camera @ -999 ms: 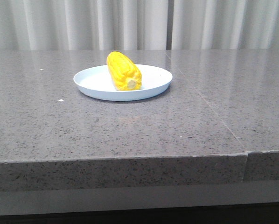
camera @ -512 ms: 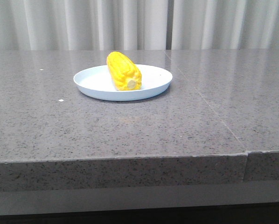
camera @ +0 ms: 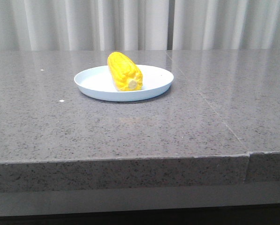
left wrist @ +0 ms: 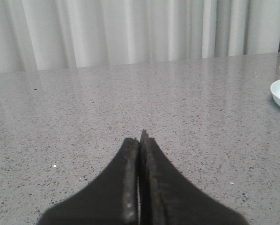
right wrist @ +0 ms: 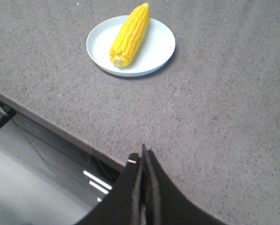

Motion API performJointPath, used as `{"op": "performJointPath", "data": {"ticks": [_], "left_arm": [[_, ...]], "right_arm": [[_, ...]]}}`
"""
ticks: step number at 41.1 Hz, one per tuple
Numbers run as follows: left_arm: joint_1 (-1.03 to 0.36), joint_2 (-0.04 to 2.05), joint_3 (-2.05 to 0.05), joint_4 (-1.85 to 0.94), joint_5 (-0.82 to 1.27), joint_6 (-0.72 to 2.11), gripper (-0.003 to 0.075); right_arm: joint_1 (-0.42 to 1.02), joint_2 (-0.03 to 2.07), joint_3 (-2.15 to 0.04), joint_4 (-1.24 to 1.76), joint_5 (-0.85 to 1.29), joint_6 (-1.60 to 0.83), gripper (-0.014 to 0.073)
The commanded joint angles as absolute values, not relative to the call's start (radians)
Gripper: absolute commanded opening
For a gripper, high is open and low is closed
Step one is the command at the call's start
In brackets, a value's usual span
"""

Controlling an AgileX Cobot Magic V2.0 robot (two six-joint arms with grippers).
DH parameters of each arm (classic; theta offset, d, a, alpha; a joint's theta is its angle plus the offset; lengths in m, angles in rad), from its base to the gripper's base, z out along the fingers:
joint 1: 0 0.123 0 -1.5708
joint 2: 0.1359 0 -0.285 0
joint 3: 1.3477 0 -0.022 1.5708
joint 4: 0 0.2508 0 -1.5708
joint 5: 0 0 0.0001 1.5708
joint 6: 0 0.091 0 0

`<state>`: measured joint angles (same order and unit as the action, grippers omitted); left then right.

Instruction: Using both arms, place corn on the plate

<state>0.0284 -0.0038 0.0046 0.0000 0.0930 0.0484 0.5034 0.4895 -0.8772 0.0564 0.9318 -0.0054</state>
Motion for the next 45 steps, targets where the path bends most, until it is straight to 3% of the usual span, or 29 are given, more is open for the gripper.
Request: {"op": "performJointPath", "data": {"ticks": [1,8,18,32,45], "left_arm": [[0.031,-0.023,0.009,0.0,0.014,0.037,-0.002],[0.031,-0.023,0.009,0.0,0.014,0.037,-0.002],[0.031,-0.023,0.009,0.0,0.014,0.037,-0.002],[0.031,-0.023,0.009,0.0,0.015,0.037,-0.002],[0.031,-0.023,0.009,0.0,0.015,0.037,-0.002]], "right_arm": [[0.456,0.452,-0.809,0.043,0.731,-0.012,-0.012],[0.292,0.287,-0.496,0.043,0.368,-0.012,-0.012],[0.08,0.061,-0.173,0.043,0.111,-0.012,-0.012],[0.024,-0.024,0.014,0.056,-0.034,-0.011,-0.012],[0.025,-0.023,0.01,0.056,-0.015,-0.011,-0.012]]}}
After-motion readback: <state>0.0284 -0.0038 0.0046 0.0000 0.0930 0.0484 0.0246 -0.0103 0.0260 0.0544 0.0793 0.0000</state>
